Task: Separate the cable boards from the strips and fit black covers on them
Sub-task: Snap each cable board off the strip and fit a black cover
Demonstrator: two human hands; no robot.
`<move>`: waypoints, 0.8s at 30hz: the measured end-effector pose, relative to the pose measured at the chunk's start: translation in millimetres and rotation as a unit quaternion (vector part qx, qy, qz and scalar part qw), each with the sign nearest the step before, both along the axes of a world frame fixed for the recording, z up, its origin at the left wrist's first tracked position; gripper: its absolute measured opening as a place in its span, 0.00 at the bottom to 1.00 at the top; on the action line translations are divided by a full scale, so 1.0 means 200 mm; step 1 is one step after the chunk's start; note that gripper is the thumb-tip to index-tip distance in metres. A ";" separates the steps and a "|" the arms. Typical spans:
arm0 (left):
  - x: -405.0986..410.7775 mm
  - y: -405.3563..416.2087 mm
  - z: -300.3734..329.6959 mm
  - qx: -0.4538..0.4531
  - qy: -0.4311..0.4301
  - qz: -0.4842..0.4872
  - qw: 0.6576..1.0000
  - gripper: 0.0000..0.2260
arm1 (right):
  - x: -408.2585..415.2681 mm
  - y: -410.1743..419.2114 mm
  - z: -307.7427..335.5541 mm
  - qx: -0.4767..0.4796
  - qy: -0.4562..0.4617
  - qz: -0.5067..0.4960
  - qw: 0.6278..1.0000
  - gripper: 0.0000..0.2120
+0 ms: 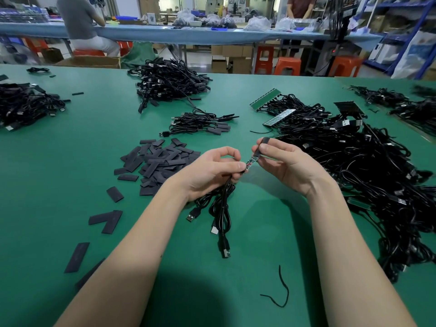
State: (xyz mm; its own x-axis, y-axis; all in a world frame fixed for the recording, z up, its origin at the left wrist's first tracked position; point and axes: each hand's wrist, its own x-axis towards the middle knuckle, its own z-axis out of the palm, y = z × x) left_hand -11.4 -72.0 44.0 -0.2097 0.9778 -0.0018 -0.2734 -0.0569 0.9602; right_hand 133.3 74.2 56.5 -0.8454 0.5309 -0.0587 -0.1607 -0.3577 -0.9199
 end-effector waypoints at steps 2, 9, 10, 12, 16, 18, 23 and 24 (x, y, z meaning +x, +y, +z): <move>-0.03 -0.03 0.02 0.000 0.018 -0.024 1.000 0.09 | 0.00 -0.01 -0.01 -0.018 -0.013 0.024 0.999 0.05; -0.07 -0.06 0.04 0.004 0.037 -0.023 0.999 0.09 | -0.01 -0.04 0.01 0.006 0.044 0.059 0.997 0.08; -0.08 -0.06 0.03 0.006 0.036 -0.020 0.999 0.09 | -0.02 -0.05 0.01 0.021 0.054 0.059 0.997 0.08; -0.08 -0.06 0.03 0.007 0.034 -0.018 0.999 0.09 | -0.03 -0.06 0.01 0.054 0.054 0.068 0.995 0.07; -0.08 -0.06 0.04 0.002 0.046 -0.019 0.999 0.09 | -0.04 -0.08 -0.01 0.081 0.030 0.108 0.990 0.07; -0.09 -0.06 0.04 0.002 0.049 -0.021 0.999 0.09 | -0.04 -0.07 0.00 0.078 0.030 0.117 0.990 0.07; -0.07 -0.05 0.04 0.000 0.085 0.023 0.996 0.08 | -0.04 -0.06 -0.01 0.082 0.023 0.078 0.993 0.06; -0.07 -0.04 0.04 0.002 0.116 0.051 0.992 0.06 | -0.05 -0.06 -0.01 0.070 0.026 0.051 0.996 0.06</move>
State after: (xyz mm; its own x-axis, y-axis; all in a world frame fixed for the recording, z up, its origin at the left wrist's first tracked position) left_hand -25.0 -80.5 51.4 -0.3017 0.9514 0.0622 -0.0383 -0.0772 0.9963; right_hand 123.6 62.4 54.2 -0.8952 0.4423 0.0549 -0.1792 -0.2443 -0.9530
